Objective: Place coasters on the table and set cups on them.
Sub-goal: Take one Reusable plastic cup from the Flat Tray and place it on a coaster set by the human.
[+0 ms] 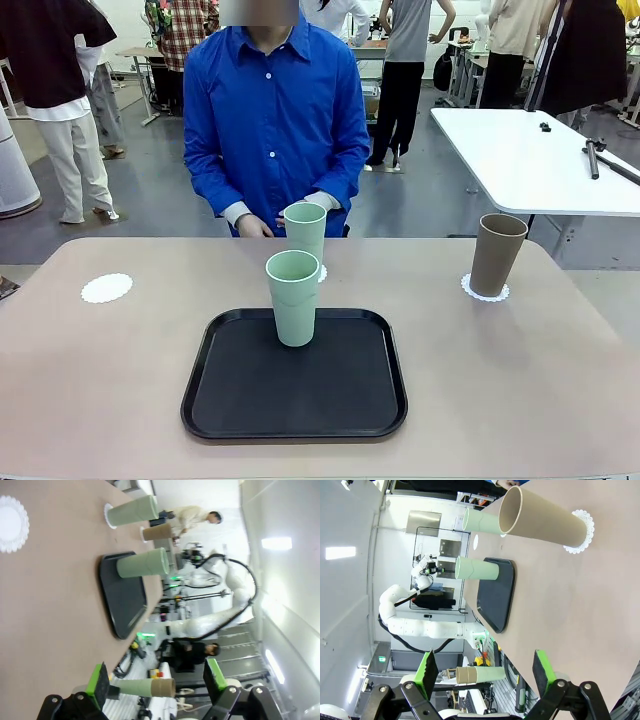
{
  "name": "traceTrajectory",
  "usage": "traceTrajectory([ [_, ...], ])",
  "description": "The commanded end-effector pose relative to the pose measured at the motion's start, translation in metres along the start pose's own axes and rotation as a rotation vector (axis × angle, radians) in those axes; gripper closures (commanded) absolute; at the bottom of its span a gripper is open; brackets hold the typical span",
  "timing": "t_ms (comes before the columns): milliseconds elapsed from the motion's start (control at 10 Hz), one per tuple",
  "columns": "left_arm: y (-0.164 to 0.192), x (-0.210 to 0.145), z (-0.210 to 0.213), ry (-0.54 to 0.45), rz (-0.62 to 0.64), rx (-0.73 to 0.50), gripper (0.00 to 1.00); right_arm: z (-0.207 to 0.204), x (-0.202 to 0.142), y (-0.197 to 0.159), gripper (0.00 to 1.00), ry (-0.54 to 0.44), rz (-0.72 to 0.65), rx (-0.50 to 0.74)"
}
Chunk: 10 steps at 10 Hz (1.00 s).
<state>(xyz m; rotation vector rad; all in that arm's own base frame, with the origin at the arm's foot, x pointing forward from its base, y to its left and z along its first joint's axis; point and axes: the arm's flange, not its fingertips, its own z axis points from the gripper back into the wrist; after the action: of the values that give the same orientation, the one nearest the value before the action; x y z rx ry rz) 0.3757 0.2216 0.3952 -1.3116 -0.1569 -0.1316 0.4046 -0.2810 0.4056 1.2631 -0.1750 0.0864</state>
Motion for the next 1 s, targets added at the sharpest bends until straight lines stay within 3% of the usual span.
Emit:
traceTrajectory([
  [0,-0.064,0.027,-0.043,-0.039,-0.041,0.246,0.0,0.0,0.0,-0.001,0.0,-0.002,-0.004,-0.001],
  [200,-0.109,0.056,-0.073,-0.024,-0.056,0.467,0.0,0.0,0.0,-0.001,0.0,-0.002,-0.004,-0.001],
  [400,-0.135,0.052,-0.115,0.01,-0.134,0.686,0.0,0.0,0.0,-0.001,0.0,-0.002,-0.004,-0.001],
  [700,-0.146,0.034,-0.188,0.21,-0.337,0.869,0.0,0.0,0.0,-0.001,0.0,-0.002,-0.004,-0.001],
  [900,-0.137,0.027,-0.226,0.319,-0.394,0.923,0.0,0.0,0.0,-0.001,0.0,-0.002,-0.004,-0.001],
])
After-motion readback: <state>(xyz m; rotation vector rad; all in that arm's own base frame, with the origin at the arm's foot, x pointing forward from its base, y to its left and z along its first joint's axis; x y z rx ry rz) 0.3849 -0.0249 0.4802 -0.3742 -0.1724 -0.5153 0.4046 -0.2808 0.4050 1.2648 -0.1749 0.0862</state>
